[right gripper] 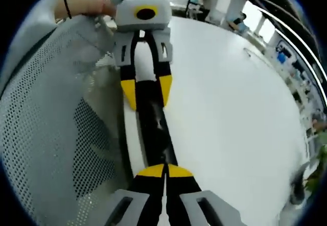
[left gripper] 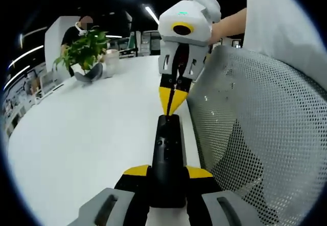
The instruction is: Press the specified remote control buttons in sequence, fully releasing each button before pressing the next.
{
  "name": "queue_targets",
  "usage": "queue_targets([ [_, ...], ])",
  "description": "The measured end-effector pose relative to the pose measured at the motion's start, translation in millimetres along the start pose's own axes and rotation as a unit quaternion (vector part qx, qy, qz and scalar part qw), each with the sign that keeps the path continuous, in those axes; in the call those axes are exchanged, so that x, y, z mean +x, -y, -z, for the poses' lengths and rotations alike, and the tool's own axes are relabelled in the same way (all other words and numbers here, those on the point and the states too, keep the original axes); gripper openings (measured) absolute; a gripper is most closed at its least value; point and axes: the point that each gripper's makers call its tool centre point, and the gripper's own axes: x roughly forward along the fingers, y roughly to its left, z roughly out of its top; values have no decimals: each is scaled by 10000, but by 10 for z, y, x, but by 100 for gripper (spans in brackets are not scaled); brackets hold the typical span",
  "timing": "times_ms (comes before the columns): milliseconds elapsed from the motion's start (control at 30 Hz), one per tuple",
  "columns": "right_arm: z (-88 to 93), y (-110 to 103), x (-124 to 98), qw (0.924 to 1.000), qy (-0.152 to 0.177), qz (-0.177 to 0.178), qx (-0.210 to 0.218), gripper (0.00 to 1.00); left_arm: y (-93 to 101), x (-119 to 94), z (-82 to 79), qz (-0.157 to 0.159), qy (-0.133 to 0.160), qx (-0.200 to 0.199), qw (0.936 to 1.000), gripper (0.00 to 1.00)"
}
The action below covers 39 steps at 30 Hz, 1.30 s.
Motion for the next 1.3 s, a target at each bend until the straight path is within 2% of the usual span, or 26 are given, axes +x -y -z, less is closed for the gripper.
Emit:
queue_targets([
  [100,1,-1,-20,9993,56,-122,337,0,1,2,1,-19,5,-23,10000,25],
  [233,-47,-26,-20,9999,48,-129,2,0,1,1,2,2,24,-14,10000,25],
  [367,-88,-58,44,9998,27,-202,-59,0,1,3,1,-8,16,-15,10000,25],
  [467,-84,-59,48,9991,-94,-194,-356,0,1,1,1,-8,20,-19,10000,25],
  [600,-86,-52,61,9989,-174,-221,-371,0,2,1,2,-12,10,8,10000,25],
  [833,-85,-67,72,9943,-523,-191,-910,0,3,6,6,-58,-73,40,9999,25],
  [1000,-96,-62,90,9876,-864,-234,-1291,0,3,3,7,-100,-158,53,9998,25],
  [1167,-99,-50,98,9857,-1045,-306,-1283,0,4,2,7,-108,-219,69,9997,25],
  [1300,-90,-53,92,9869,-1014,-286,-1219,0,4,3,7,-128,-280,53,9995,25],
])
